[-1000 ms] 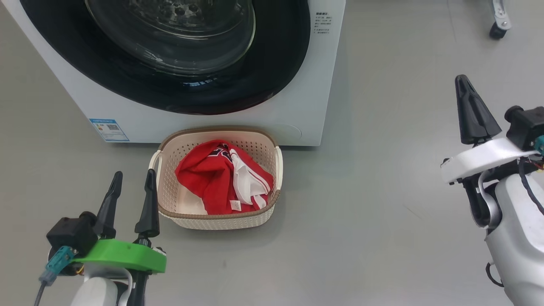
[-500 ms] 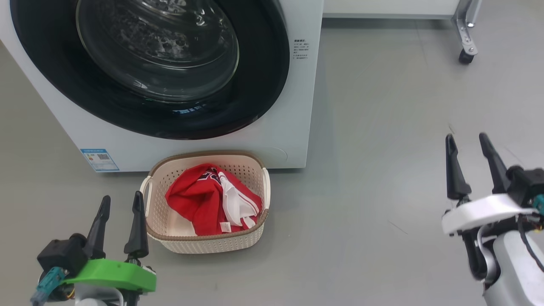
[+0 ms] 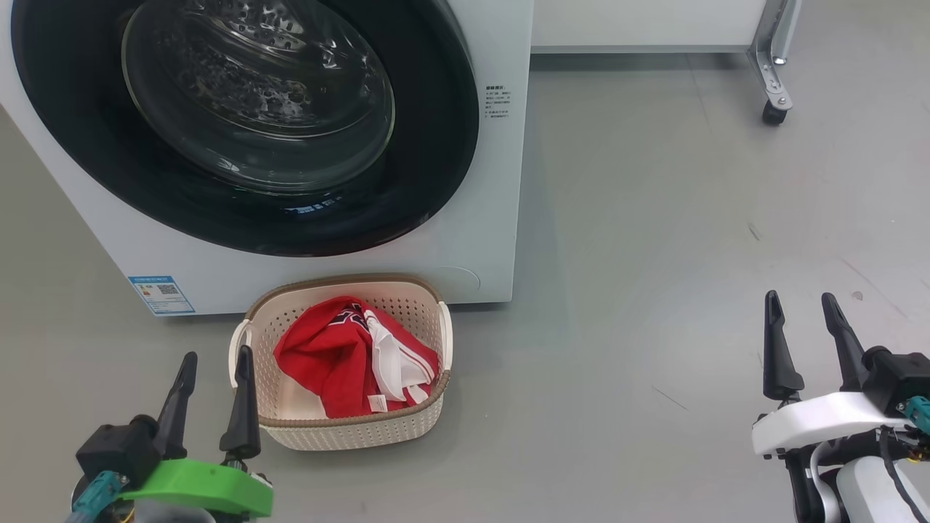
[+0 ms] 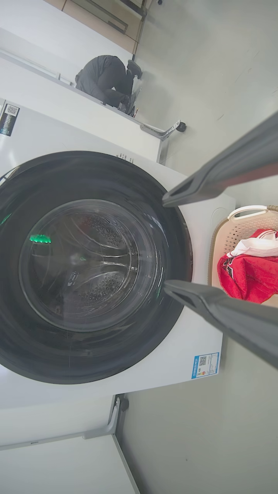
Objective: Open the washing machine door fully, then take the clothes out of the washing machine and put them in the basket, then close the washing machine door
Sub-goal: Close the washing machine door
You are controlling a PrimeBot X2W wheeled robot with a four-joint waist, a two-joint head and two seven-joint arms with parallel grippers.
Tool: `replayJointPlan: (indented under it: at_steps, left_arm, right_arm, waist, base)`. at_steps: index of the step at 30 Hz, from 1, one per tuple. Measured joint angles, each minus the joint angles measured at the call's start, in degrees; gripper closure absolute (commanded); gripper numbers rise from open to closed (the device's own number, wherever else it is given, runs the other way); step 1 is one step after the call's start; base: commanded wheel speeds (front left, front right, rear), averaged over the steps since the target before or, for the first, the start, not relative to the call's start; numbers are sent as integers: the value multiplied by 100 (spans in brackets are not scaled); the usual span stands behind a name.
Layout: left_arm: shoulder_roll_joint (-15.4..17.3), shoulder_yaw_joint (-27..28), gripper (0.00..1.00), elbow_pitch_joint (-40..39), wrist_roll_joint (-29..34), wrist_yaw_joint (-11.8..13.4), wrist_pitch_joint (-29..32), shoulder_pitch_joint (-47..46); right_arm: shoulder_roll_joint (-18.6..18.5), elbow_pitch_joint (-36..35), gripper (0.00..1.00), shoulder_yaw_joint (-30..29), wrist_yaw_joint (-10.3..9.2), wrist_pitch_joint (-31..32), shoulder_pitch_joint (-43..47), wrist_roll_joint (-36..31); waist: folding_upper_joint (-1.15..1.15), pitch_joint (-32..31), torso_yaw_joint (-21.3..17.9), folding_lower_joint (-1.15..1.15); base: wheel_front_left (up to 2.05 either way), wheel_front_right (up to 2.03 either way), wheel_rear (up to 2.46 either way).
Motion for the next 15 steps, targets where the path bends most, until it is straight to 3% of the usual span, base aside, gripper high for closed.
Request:
replayJointPlan:
  at_steps: [15]
  left_arm:
    - [16,-180,0,73,40,0,0,140]
  right_arm:
    - [75,-248,0,-111,54,0,222,-103]
  waist:
    - [0,-37,-2,0]
  base:
    - [0,0,0]
